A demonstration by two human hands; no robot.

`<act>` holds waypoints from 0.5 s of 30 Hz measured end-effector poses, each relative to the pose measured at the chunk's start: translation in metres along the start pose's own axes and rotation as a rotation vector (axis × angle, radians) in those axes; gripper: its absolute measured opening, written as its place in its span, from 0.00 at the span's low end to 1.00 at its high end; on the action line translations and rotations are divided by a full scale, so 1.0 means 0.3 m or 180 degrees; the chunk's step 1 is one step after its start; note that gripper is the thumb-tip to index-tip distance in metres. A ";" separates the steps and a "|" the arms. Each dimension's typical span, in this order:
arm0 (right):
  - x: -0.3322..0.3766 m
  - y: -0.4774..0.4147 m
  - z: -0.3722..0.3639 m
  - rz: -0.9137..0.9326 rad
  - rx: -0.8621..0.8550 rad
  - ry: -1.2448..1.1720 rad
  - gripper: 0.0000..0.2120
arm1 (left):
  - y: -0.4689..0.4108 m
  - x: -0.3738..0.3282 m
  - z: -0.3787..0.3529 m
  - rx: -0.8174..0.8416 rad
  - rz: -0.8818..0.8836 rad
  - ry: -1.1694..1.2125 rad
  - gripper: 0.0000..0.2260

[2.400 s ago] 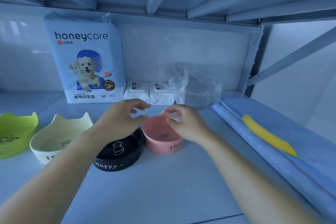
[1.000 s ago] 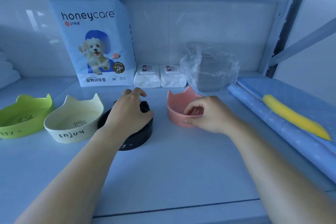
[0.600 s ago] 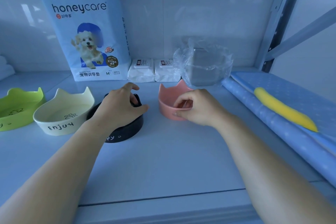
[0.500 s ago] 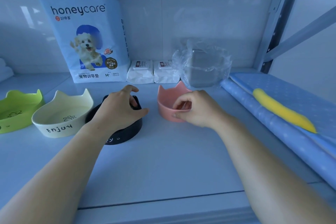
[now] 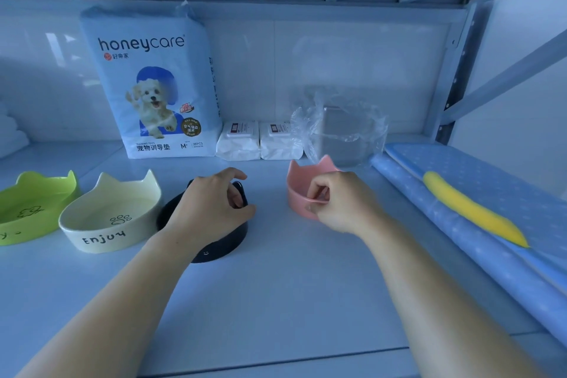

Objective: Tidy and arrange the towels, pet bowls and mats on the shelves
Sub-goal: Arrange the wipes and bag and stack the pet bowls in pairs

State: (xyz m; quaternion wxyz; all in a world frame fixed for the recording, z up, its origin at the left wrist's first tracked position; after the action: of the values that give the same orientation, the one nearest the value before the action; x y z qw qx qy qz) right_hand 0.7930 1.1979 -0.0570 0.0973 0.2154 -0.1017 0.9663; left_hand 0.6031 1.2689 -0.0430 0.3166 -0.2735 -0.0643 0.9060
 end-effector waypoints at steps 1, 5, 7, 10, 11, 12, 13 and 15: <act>-0.021 -0.001 0.009 -0.0087 -0.0037 0.0021 0.03 | 0.002 -0.007 -0.003 0.0005 -0.0022 0.0045 0.20; -0.083 -0.005 0.039 -0.0363 -0.0144 0.0153 0.02 | 0.007 -0.038 -0.028 0.0109 -0.0151 0.0238 0.18; -0.094 -0.004 0.049 -0.0408 -0.0176 0.0217 0.03 | 0.007 -0.057 -0.051 0.0251 -0.0219 0.0414 0.17; -0.106 -0.001 0.053 -0.0379 -0.0207 0.0039 0.03 | 0.007 -0.101 -0.092 0.0493 -0.0372 0.0590 0.18; -0.108 0.002 0.053 -0.0350 -0.0221 -0.0074 0.03 | 0.009 -0.117 -0.104 0.0554 -0.0436 0.0595 0.18; -0.110 0.002 0.052 -0.0324 -0.0231 -0.0157 0.04 | 0.011 -0.130 -0.111 0.0582 -0.0486 0.0589 0.18; -0.112 0.001 0.049 -0.0305 -0.0215 -0.0180 0.04 | 0.013 -0.135 -0.111 0.0571 -0.0511 0.0598 0.17; -0.112 -0.003 0.045 -0.0283 -0.0146 -0.0099 0.03 | 0.016 -0.122 -0.089 0.0462 -0.0483 0.0653 0.15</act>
State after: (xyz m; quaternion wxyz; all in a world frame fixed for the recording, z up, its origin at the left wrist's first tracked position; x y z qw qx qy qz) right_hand 0.8284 1.1908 -0.0597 0.1434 0.2325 -0.1156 0.9550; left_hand 0.6388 1.2412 -0.0503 0.4080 -0.3354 0.0137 0.8490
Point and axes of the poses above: each hand's wrist, its own y-axis away from the middle knuckle, its own z-axis out of the back of the hand, x = y × z, the point moved 10 cm from there along -y, towards the middle knuckle, and after that the axes turned 9 degrees about x, right-handed, at the moved point
